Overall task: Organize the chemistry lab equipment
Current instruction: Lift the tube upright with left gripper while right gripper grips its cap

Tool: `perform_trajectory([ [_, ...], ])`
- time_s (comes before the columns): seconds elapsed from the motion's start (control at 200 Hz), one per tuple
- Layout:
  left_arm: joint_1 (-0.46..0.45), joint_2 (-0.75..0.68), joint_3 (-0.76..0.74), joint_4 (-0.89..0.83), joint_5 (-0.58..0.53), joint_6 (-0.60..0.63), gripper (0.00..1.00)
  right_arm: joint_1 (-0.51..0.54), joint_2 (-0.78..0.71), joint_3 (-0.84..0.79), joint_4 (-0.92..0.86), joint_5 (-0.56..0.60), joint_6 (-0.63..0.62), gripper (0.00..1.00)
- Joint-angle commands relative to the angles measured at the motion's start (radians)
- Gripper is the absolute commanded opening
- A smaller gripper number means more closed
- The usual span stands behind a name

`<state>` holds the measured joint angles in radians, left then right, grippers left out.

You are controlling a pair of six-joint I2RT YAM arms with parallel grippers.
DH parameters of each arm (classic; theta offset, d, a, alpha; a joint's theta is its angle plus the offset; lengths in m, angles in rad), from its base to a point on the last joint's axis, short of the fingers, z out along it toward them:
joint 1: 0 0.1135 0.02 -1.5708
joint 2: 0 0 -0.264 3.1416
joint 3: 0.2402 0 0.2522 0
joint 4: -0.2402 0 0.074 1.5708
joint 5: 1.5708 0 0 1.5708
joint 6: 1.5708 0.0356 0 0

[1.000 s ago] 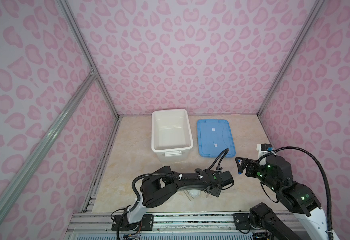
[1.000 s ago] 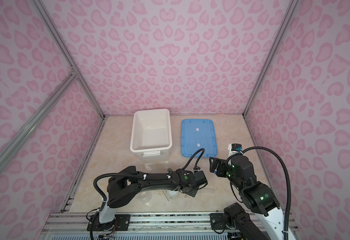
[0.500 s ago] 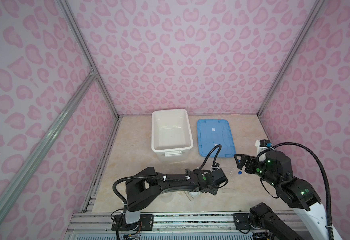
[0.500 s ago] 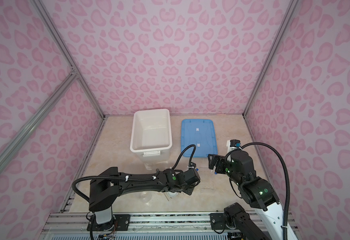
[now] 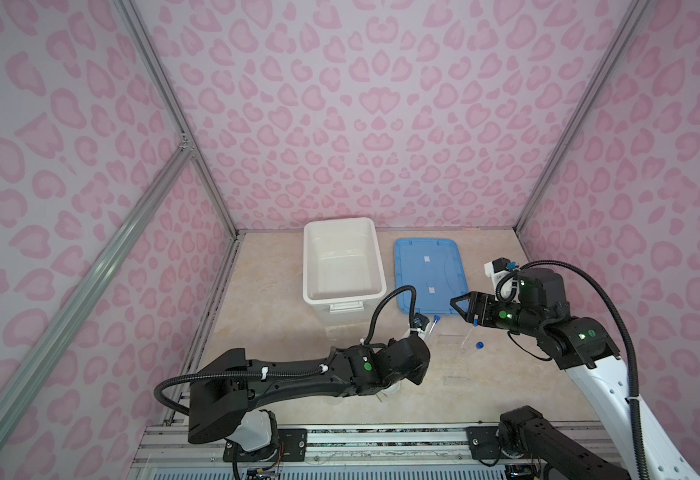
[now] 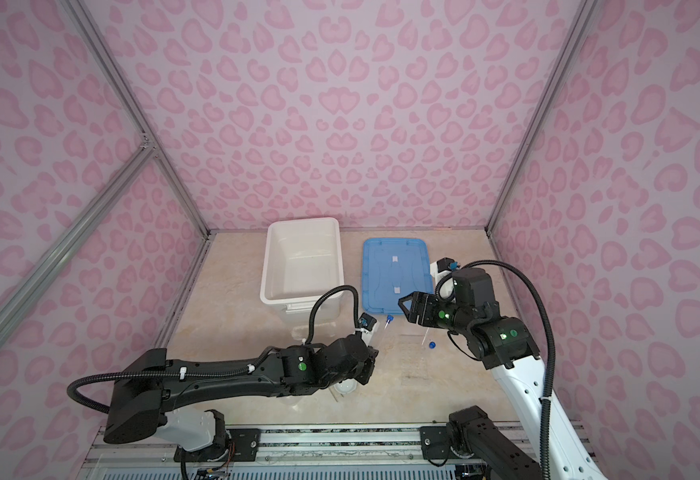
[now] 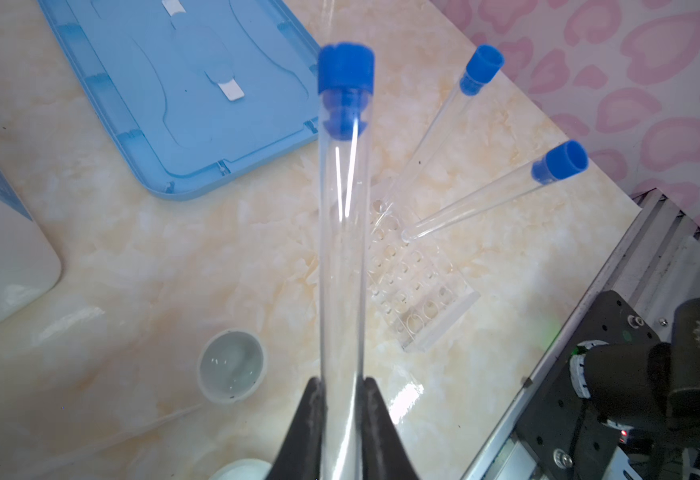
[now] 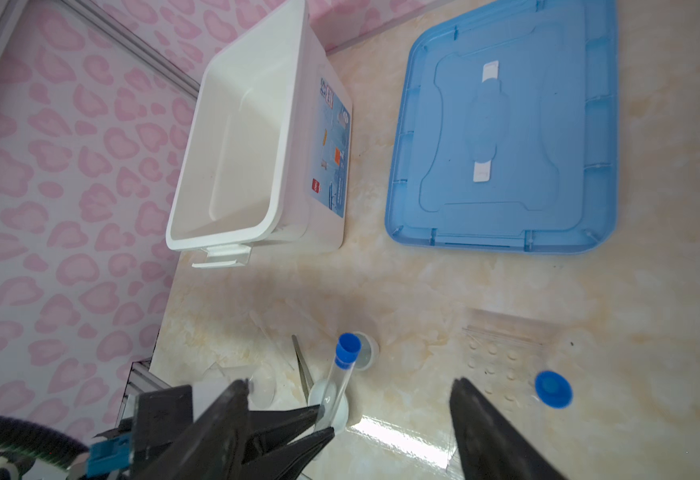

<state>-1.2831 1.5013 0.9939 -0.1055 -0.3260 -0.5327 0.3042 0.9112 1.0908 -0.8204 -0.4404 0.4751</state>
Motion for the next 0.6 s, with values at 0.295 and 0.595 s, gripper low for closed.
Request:
perform_trajectory([
  [0.295, -0.021, -0.11, -0.091, 0.159, -0.047, 0.068, 0.16, 0.188, 0.107, -0.066, 0.161, -0.003, 0.053, 0.67],
  [0.595, -0.027, -0.102, -0.087, 0.154, -0.05, 0.066, 0.16, 0.194, 0.105, -0.104, 0.204, -0.014, 0.074, 0.44],
])
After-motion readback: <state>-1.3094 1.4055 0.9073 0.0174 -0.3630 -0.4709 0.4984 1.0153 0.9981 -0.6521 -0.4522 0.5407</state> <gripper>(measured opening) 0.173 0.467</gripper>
